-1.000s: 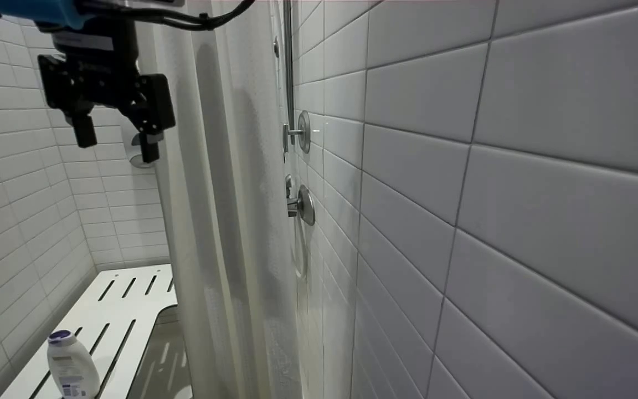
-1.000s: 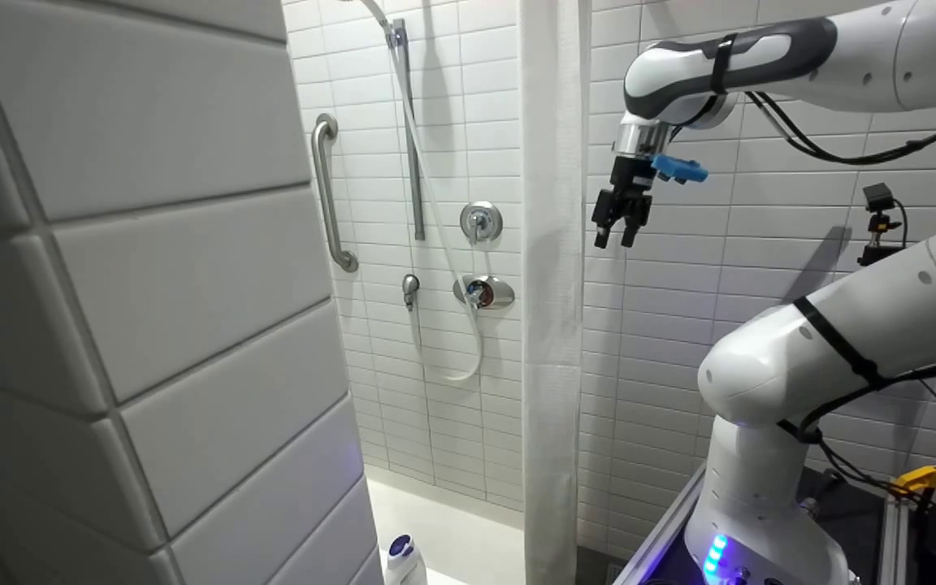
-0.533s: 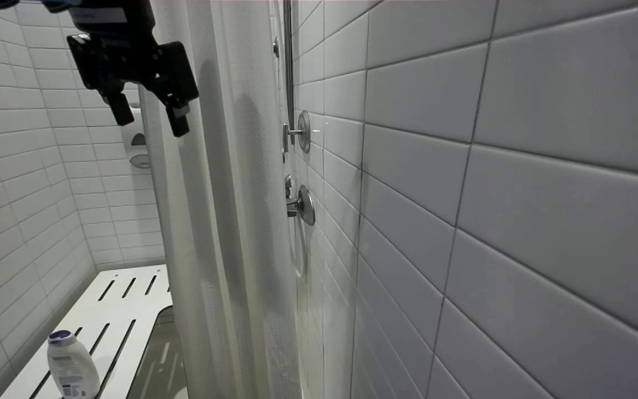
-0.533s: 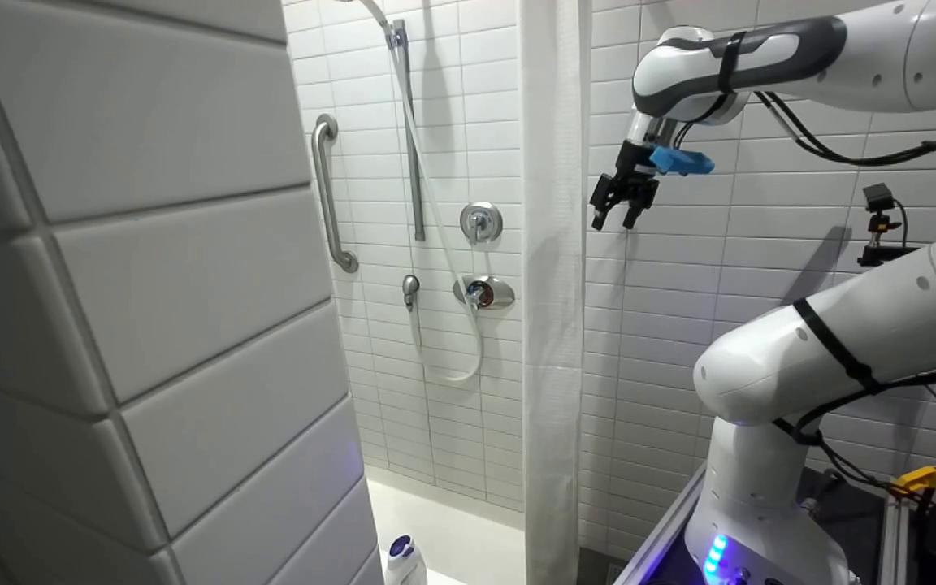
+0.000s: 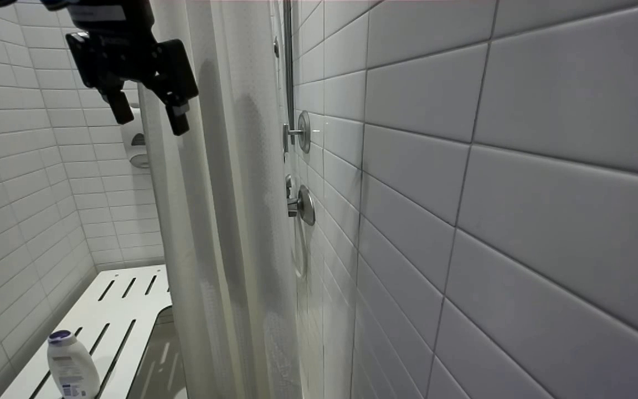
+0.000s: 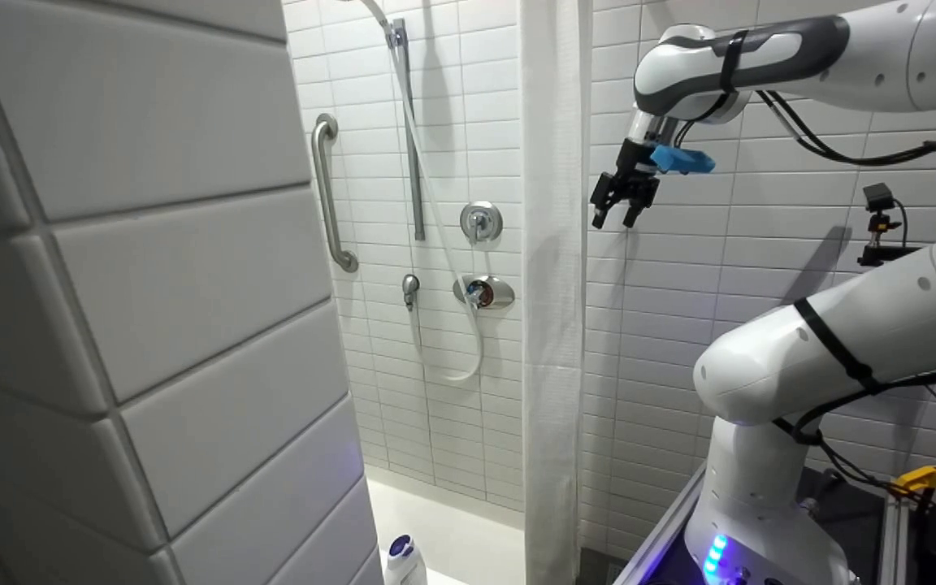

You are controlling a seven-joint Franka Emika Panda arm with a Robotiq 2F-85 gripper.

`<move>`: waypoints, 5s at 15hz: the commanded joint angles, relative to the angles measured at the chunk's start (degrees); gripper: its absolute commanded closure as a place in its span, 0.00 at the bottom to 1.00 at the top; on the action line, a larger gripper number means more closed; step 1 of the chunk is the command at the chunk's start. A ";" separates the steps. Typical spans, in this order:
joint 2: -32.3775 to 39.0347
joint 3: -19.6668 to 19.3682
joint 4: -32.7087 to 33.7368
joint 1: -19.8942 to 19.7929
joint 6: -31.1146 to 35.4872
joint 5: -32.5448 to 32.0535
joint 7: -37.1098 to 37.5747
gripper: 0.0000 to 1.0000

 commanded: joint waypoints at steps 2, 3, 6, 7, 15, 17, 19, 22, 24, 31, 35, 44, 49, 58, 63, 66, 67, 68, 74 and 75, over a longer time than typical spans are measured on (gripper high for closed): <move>-1.53 0.18 -1.34 0.01 5.33 -0.68 -1.28 0.00; -1.99 0.29 -1.67 0.25 8.37 -1.06 -2.17 0.00; -2.42 -0.38 -2.22 1.42 15.91 -0.59 -4.96 0.00; -2.48 -0.62 -2.42 1.88 17.76 -0.23 -5.56 0.00; 1.33 -1.71 -4.98 6.47 37.69 3.52 -5.08 0.00; 3.78 -2.46 -4.74 7.67 44.99 3.64 -5.61 0.00; 6.43 -3.50 -3.66 8.85 49.53 3.47 -6.16 0.00; 8.33 -5.06 -2.34 11.24 48.51 4.35 -6.82 0.32; 7.20 -5.26 -2.26 13.89 43.31 6.09 -7.41 0.48; 3.51 -0.27 -1.74 20.67 24.83 11.99 -9.76 0.99; 2.69 3.20 -1.73 22.26 19.41 13.06 -10.52 0.99; -5.06 15.41 -5.45 30.68 5.72 16.37 -10.94 0.99; -8.33 20.06 -5.97 36.99 -0.04 20.14 -12.11 0.99; -11.60 22.72 -2.96 41.11 -6.15 24.68 -13.66 0.72; -16.75 13.44 -0.68 28.39 -10.93 13.80 -11.64 0.48; -19.15 9.85 1.49 22.37 -10.03 10.62 -10.25 0.27; -19.95 9.22 1.85 20.64 -8.95 9.88 -9.71 0.19; -20.77 9.02 1.97 19.33 -7.30 9.25 -9.48 0.13; -20.88 5.24 -0.59 17.81 8.77 7.05 -12.02 0.00; -20.24 4.24 -1.27 18.91 10.88 7.68 -12.73 0.00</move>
